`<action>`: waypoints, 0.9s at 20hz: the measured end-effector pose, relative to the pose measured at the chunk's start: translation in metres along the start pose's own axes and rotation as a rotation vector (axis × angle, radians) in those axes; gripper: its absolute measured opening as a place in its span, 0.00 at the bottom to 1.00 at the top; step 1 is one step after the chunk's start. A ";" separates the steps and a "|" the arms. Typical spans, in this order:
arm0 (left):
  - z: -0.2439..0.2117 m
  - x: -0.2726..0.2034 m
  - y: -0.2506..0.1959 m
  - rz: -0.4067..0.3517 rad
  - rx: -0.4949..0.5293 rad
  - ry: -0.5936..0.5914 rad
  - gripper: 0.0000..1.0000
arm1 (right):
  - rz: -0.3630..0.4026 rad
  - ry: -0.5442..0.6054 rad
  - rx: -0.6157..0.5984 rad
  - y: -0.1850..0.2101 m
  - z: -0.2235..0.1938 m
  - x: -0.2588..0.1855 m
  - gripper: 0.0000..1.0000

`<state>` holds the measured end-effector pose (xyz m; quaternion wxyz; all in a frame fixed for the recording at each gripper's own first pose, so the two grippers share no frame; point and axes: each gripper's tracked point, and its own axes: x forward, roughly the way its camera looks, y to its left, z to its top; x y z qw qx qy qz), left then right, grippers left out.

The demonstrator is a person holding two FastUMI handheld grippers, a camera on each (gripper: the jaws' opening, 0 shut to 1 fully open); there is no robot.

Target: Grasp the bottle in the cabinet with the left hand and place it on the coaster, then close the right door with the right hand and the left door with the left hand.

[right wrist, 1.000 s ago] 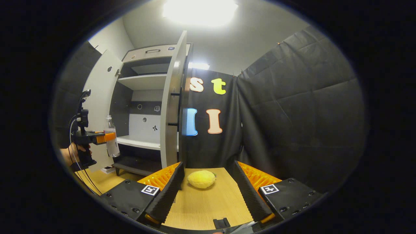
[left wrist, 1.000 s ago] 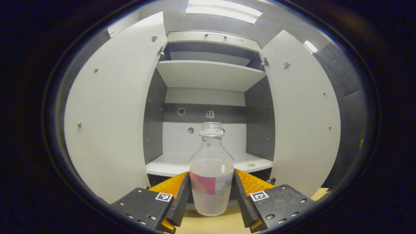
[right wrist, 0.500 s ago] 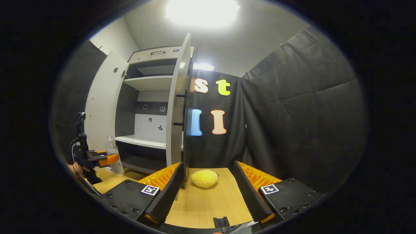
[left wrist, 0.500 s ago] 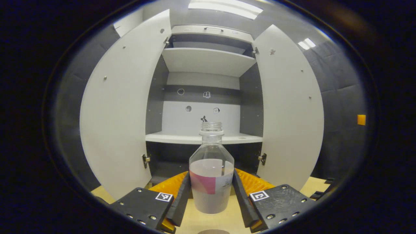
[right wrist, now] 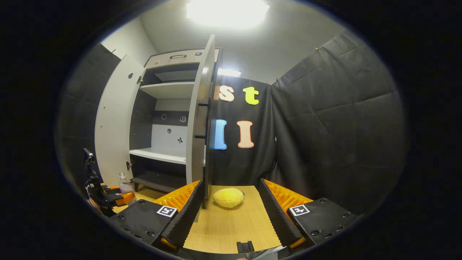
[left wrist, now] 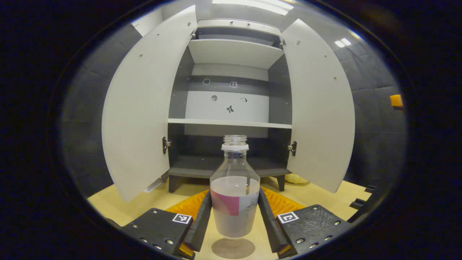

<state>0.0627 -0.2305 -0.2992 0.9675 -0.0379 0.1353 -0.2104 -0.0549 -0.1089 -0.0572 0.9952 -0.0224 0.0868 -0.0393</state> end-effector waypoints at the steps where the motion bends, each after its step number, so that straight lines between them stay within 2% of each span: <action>1: -0.011 -0.003 0.001 0.007 0.004 0.015 0.71 | 0.005 0.005 -0.004 0.001 -0.001 0.001 0.97; 2: -0.022 -0.005 0.001 0.012 0.012 0.031 0.71 | 0.009 0.013 -0.011 0.002 -0.003 0.003 0.93; 3: -0.034 -0.008 0.000 0.016 0.019 0.045 0.71 | 0.012 0.023 -0.015 0.002 -0.005 0.005 0.97; 10: -0.080 -0.012 -0.002 0.052 0.002 0.087 0.71 | 0.023 0.063 -0.017 0.002 -0.009 0.016 0.97; 11: -0.076 -0.011 -0.002 0.058 0.007 0.069 0.65 | 0.027 0.064 -0.029 0.002 -0.009 0.017 0.96; 12: -0.076 -0.013 -0.003 0.060 0.013 0.066 0.71 | 0.030 0.066 -0.041 0.002 -0.010 0.017 0.97; 15: -0.076 -0.016 -0.004 0.061 0.018 0.074 0.73 | 0.035 0.079 -0.036 0.001 -0.013 0.020 0.97; 18: -0.076 -0.016 -0.009 0.061 0.021 0.072 0.87 | 0.037 0.083 -0.020 0.001 -0.016 0.025 0.97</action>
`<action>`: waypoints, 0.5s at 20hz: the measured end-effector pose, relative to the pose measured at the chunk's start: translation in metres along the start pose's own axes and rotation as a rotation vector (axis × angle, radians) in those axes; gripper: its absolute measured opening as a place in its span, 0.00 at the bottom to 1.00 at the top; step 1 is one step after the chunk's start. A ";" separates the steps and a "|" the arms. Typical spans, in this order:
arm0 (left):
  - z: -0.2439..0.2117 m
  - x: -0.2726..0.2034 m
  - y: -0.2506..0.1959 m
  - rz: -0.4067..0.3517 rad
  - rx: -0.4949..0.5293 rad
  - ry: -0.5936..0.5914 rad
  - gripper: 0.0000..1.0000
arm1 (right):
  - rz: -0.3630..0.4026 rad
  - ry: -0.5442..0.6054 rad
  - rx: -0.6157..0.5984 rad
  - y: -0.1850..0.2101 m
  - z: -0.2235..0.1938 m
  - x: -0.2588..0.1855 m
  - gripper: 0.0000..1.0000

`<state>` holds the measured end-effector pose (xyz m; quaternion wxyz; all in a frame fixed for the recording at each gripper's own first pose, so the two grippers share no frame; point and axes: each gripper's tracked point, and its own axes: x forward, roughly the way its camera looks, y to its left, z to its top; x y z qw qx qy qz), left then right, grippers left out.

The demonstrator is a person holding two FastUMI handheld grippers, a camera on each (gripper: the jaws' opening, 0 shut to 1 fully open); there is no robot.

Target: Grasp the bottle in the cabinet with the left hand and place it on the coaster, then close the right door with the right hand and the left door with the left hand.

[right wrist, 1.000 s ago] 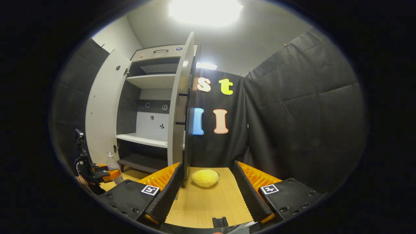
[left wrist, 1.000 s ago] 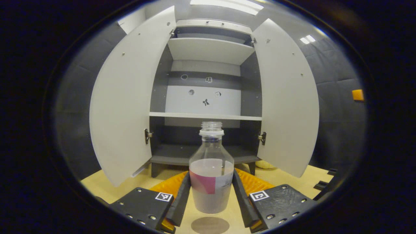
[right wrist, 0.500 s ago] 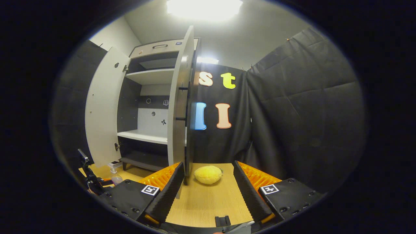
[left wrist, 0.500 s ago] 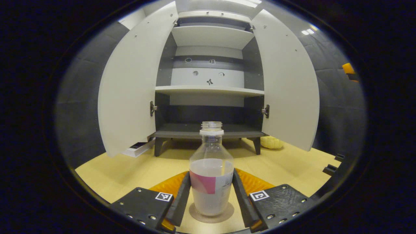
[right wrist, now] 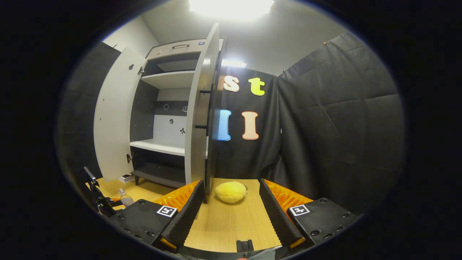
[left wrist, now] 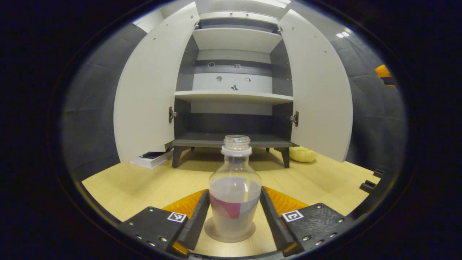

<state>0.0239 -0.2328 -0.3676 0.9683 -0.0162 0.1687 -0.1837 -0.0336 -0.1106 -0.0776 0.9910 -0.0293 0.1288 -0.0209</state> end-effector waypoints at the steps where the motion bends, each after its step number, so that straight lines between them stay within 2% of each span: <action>1: 0.004 -0.005 -0.001 0.013 0.008 -0.001 0.97 | 0.003 0.002 0.000 0.000 0.000 0.002 0.97; 3: 0.018 -0.009 0.003 0.042 0.029 -0.008 0.97 | 0.003 -0.003 0.005 -0.002 0.000 0.005 0.97; 4: 0.026 -0.011 0.005 0.053 0.033 -0.012 0.91 | 0.007 -0.009 0.010 -0.002 0.001 0.006 0.97; 7: 0.057 -0.020 0.011 0.081 0.018 -0.023 0.91 | 0.010 -0.034 0.022 -0.002 0.010 0.014 0.97; 8: 0.067 -0.024 0.010 0.078 0.016 -0.018 0.97 | 0.012 -0.044 0.015 -0.002 0.015 0.018 0.97; 10: 0.090 -0.036 0.011 0.090 0.032 -0.027 0.97 | 0.022 -0.075 0.013 -0.001 0.024 0.023 0.97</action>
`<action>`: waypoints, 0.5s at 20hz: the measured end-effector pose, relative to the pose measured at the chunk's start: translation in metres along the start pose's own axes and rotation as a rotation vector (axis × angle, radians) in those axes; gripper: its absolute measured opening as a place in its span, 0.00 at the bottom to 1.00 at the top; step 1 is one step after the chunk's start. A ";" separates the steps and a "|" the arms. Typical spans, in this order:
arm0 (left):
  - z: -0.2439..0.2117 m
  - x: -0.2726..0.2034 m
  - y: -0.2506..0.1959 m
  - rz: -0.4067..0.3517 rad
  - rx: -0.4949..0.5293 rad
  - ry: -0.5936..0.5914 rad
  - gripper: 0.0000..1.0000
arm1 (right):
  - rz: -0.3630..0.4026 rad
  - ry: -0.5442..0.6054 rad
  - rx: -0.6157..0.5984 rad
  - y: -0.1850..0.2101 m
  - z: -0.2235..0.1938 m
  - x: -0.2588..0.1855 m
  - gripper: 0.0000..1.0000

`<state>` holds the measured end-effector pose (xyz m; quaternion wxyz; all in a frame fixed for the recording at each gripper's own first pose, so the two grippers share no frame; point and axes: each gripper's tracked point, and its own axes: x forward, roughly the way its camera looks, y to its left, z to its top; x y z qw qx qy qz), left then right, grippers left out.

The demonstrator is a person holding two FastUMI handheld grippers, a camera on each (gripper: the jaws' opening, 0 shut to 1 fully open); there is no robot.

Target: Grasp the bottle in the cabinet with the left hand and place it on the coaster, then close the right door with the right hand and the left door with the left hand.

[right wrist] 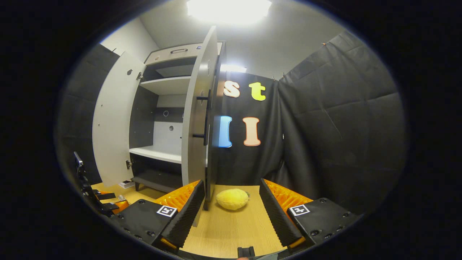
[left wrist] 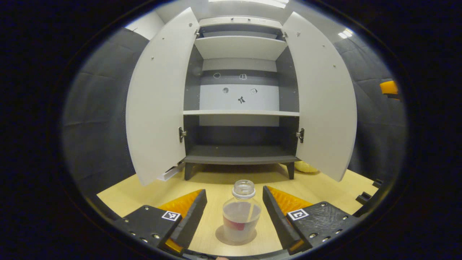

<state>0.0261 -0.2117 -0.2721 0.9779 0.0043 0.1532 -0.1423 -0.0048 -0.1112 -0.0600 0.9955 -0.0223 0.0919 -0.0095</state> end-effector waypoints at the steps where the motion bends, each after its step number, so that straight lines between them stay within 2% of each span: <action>1: 0.015 -0.008 0.001 0.006 0.010 -0.015 0.91 | 0.005 -0.013 0.008 0.001 0.005 0.003 0.97; 2: 0.029 -0.014 0.001 0.009 0.016 -0.029 0.91 | 0.002 -0.023 0.022 -0.001 0.009 0.008 0.97; 3: 0.039 -0.021 0.002 0.010 0.019 -0.033 0.97 | -0.007 -0.030 0.043 -0.003 0.014 0.013 0.97; 4: 0.050 -0.027 0.001 0.003 0.025 -0.033 0.85 | -0.028 -0.026 0.073 -0.007 0.018 0.019 0.97; 5: 0.061 -0.033 0.001 0.004 0.037 -0.041 0.88 | -0.052 -0.027 0.104 -0.010 0.024 0.025 0.92; 6: 0.071 -0.038 0.006 0.014 0.049 -0.050 0.91 | -0.085 -0.031 0.135 -0.014 0.031 0.031 0.97; 10: 0.103 -0.046 0.039 0.075 0.031 -0.056 0.91 | -0.207 -0.097 0.230 -0.038 0.065 0.052 0.97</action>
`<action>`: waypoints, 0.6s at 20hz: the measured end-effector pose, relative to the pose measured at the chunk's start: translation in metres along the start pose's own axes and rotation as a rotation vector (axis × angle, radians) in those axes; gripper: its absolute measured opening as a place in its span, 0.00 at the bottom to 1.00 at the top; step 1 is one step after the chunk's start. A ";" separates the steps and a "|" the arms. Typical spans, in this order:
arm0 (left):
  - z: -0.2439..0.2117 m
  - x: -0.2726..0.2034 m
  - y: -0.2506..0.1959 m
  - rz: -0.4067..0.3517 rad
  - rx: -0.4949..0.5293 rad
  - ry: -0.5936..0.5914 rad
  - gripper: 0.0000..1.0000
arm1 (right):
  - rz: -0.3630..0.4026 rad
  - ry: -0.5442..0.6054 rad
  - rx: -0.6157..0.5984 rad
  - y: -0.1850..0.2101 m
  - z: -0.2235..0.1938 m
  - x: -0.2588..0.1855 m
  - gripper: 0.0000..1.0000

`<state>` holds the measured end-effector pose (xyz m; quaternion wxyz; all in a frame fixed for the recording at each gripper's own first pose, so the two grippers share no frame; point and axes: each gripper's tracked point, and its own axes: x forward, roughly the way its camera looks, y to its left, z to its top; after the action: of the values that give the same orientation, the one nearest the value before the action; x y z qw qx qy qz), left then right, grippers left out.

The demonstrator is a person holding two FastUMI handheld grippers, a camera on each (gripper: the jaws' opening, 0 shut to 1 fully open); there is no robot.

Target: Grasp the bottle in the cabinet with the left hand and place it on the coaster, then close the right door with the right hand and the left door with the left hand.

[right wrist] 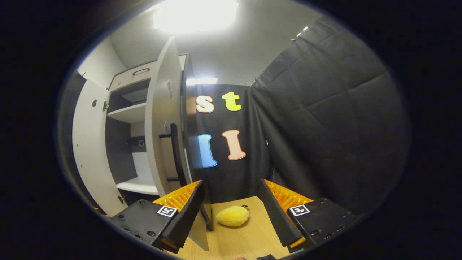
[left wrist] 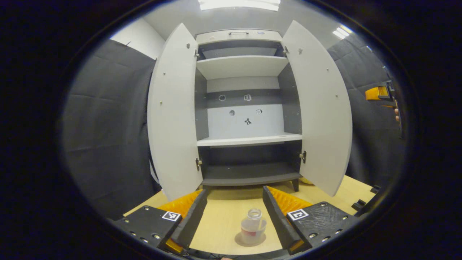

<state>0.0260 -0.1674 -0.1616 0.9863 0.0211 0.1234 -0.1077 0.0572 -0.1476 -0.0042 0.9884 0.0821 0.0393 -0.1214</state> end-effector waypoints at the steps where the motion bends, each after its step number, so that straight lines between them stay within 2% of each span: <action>1: 0.007 0.000 0.014 0.024 -0.013 0.001 0.85 | -0.022 -0.017 0.015 -0.001 0.006 0.006 0.97; 2: 0.017 0.000 0.029 0.051 -0.018 -0.005 0.97 | -0.037 -0.031 0.024 0.000 0.012 0.011 0.98; 3: 0.027 0.001 0.047 0.081 -0.018 -0.015 0.91 | -0.050 -0.045 0.028 0.001 0.016 0.017 0.98; 5: 0.043 0.000 0.082 0.135 -0.014 -0.035 0.91 | -0.069 -0.069 0.031 0.008 0.024 0.025 0.98; 6: 0.049 0.000 0.099 0.156 -0.017 -0.047 0.97 | -0.074 -0.082 0.028 0.014 0.028 0.029 0.98; 7: 0.055 -0.001 0.115 0.174 -0.018 -0.064 0.85 | -0.083 -0.092 0.020 0.018 0.031 0.033 0.98; 8: 0.059 -0.003 0.132 0.200 -0.016 -0.076 0.91 | -0.096 -0.096 0.010 0.022 0.033 0.036 0.98; 10: 0.066 -0.005 0.161 0.244 -0.013 -0.096 0.95 | -0.123 -0.102 -0.009 0.030 0.036 0.040 0.97; 12: 0.068 -0.007 0.183 0.268 -0.019 -0.106 0.91 | -0.140 -0.098 -0.026 0.039 0.034 0.046 0.97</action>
<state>0.0754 0.0077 -0.0917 0.9971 0.0224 0.0681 0.0254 0.1134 -0.1265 0.0310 0.9792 0.0605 -0.0017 -0.1935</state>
